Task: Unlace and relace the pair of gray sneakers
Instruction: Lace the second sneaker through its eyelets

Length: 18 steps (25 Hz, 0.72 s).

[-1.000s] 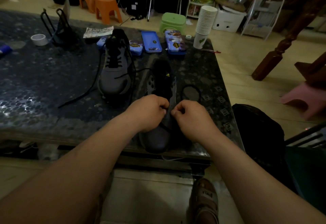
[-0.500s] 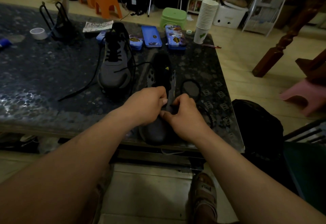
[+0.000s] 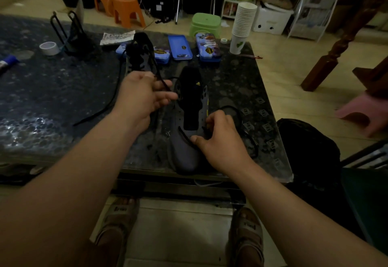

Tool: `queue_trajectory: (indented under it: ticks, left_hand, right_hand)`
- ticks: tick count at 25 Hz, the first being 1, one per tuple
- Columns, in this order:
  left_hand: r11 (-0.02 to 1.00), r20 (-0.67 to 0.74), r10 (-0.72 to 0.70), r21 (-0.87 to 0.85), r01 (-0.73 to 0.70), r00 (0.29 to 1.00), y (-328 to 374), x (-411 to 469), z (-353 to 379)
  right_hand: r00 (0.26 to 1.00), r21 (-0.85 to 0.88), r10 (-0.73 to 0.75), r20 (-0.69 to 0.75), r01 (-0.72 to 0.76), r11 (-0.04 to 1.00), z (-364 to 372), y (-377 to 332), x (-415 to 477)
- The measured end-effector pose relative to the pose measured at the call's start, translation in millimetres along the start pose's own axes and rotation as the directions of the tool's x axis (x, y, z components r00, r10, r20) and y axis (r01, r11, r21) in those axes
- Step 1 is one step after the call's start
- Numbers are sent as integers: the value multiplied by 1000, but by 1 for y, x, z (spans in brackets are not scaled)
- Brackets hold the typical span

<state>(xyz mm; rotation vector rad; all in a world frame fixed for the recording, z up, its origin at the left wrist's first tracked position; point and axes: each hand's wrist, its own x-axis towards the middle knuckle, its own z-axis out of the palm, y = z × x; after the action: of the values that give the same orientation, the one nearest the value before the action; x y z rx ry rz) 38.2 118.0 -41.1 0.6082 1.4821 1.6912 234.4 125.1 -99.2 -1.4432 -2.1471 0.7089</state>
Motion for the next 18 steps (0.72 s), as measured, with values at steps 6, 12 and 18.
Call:
queue_trajectory:
  ticks: [6, 12, 18]
  left_hand:
    - [992, 188, 54, 100, -74, 981, -1, -8, 7]
    - [587, 611, 16, 636, -502, 792, -18, -20, 1]
    - [304, 589, 130, 742, -597, 798, -30, -14, 5]
  right_hand:
    - [983, -15, -166, -72, 166, 986, 9, -17, 22]
    - [993, 296, -109, 34, 94, 950, -30, -25, 32]
    - [984, 392, -84, 154, 17, 920, -42, -13, 44]
